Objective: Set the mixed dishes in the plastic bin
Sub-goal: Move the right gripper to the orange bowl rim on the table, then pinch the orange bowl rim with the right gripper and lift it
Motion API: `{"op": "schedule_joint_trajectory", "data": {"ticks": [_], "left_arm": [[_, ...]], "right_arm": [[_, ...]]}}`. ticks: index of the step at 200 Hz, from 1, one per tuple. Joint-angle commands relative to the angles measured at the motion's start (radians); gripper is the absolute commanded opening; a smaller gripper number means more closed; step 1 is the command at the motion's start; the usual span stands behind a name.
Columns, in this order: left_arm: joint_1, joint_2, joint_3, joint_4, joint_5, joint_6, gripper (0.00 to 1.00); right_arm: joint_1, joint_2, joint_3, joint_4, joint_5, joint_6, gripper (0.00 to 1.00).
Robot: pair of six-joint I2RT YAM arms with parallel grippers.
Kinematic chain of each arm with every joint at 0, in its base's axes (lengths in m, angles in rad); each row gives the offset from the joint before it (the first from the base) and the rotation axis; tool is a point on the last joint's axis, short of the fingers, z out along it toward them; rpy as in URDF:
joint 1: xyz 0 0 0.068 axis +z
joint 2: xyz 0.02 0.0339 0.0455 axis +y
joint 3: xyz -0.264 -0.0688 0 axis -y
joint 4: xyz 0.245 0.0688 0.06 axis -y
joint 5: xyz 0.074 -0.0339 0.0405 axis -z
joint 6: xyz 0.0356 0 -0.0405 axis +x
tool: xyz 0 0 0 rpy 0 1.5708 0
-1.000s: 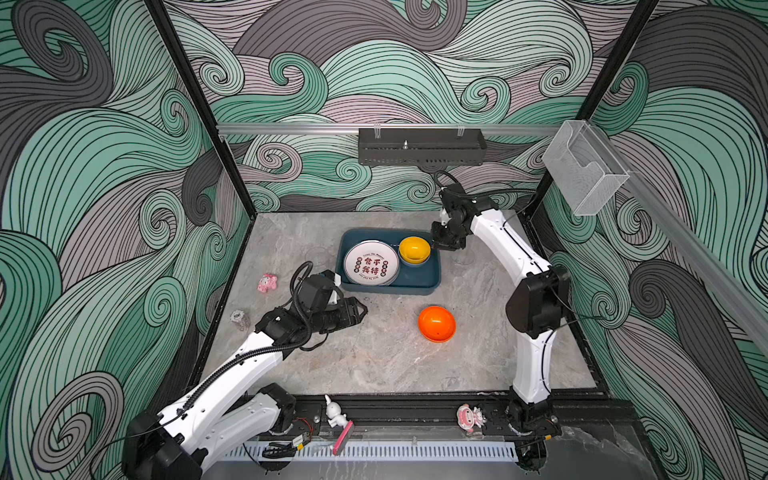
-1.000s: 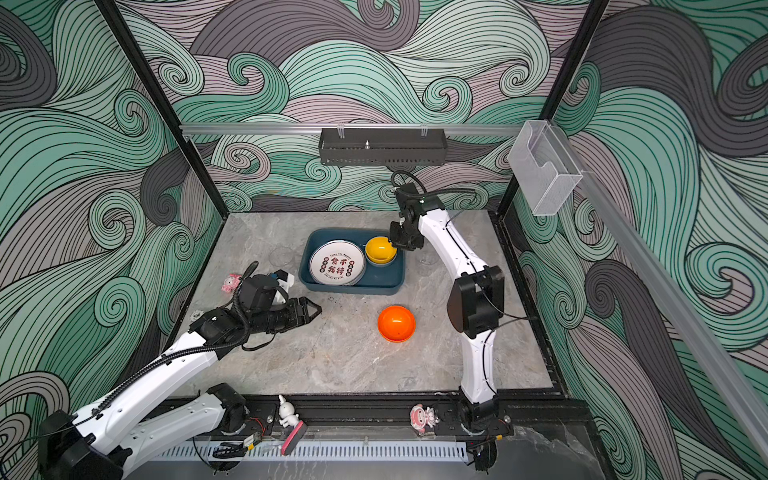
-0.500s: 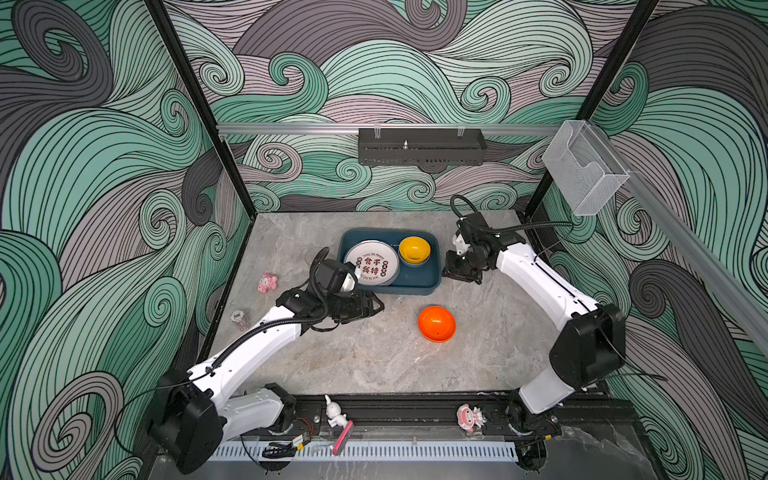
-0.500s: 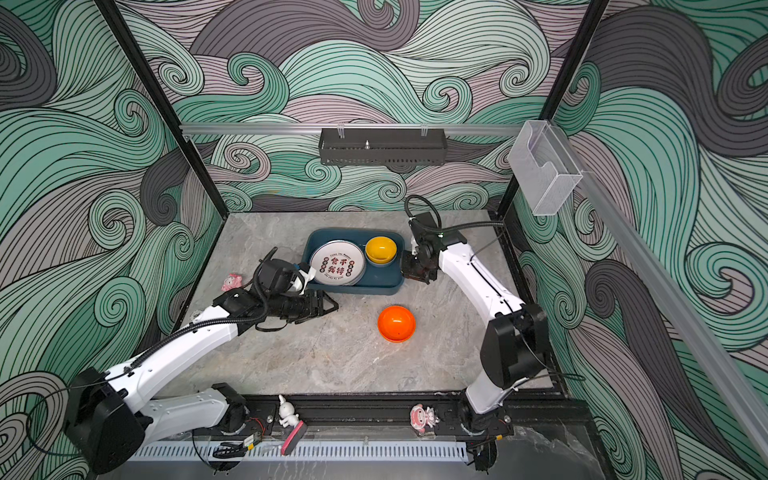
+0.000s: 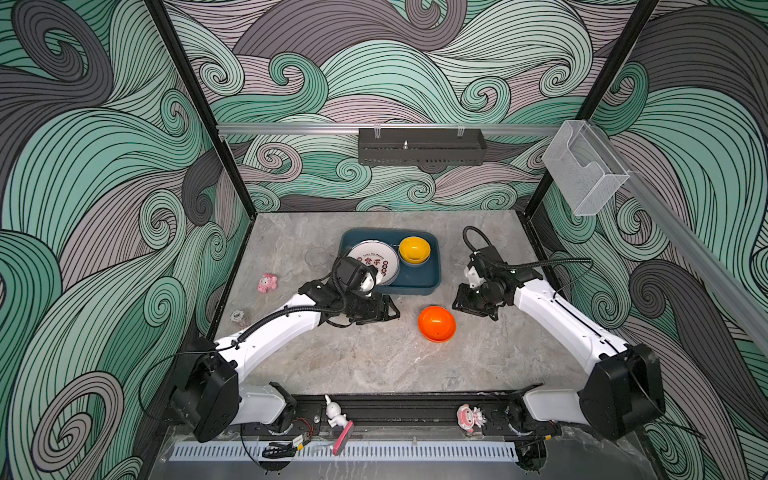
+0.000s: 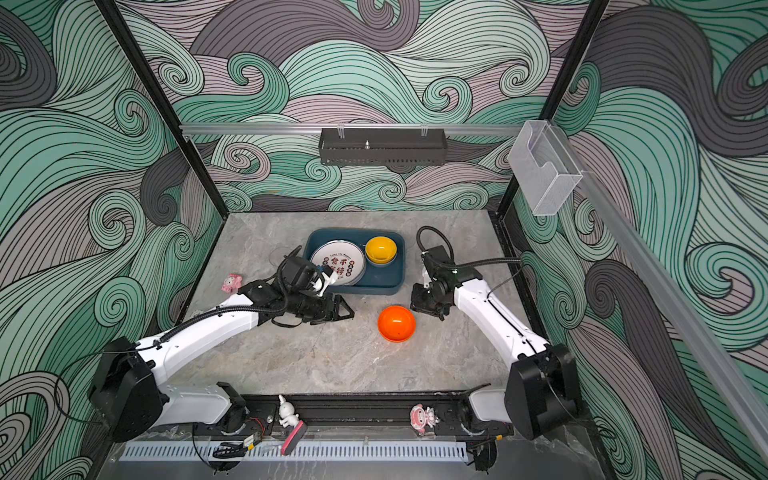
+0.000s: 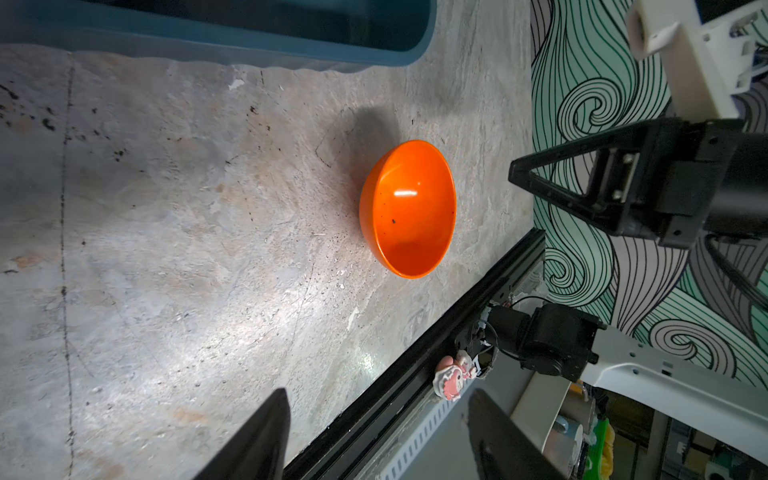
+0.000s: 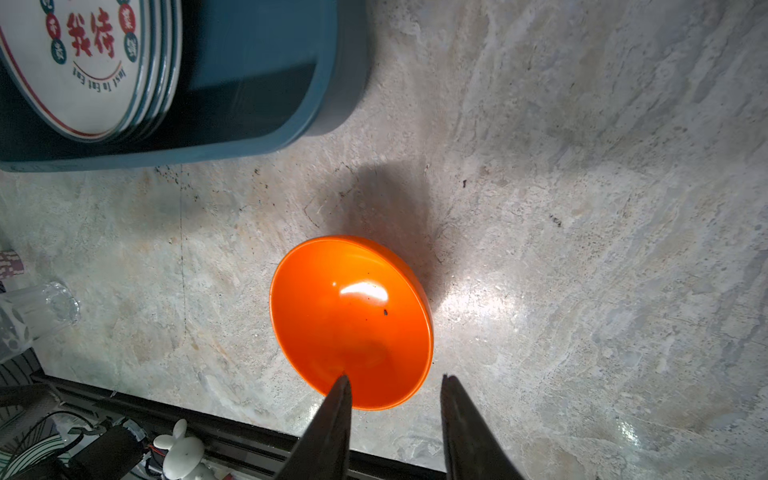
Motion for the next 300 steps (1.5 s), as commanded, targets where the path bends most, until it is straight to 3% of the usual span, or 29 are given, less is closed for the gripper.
{"op": "schedule_joint_trajectory", "data": {"ticks": [1, 78, 156, 224, 300], "left_arm": [[-0.031, 0.026, 0.048, -0.016, -0.007, 0.049, 0.70], [-0.079, 0.062, 0.051, -0.039, -0.052, 0.076, 0.69], [-0.080, 0.056, 0.031, -0.038, -0.069, 0.065, 0.68], [-0.080, 0.040, 0.016, -0.033, -0.086, 0.052, 0.67], [-0.071, -0.004, -0.010, -0.045, -0.163, 0.008, 0.67]], "right_arm": [[-0.005, -0.010, -0.056, 0.038, -0.033, 0.030, 0.38], [0.006, 0.045, -0.179, 0.160, -0.087, 0.087, 0.36], [0.028, 0.110, -0.201, 0.205, -0.097, 0.100, 0.23], [0.047, 0.104, -0.186, 0.175, -0.078, 0.084, 0.09], [0.058, 0.043, -0.083, 0.044, -0.033, 0.032, 0.04]]}}
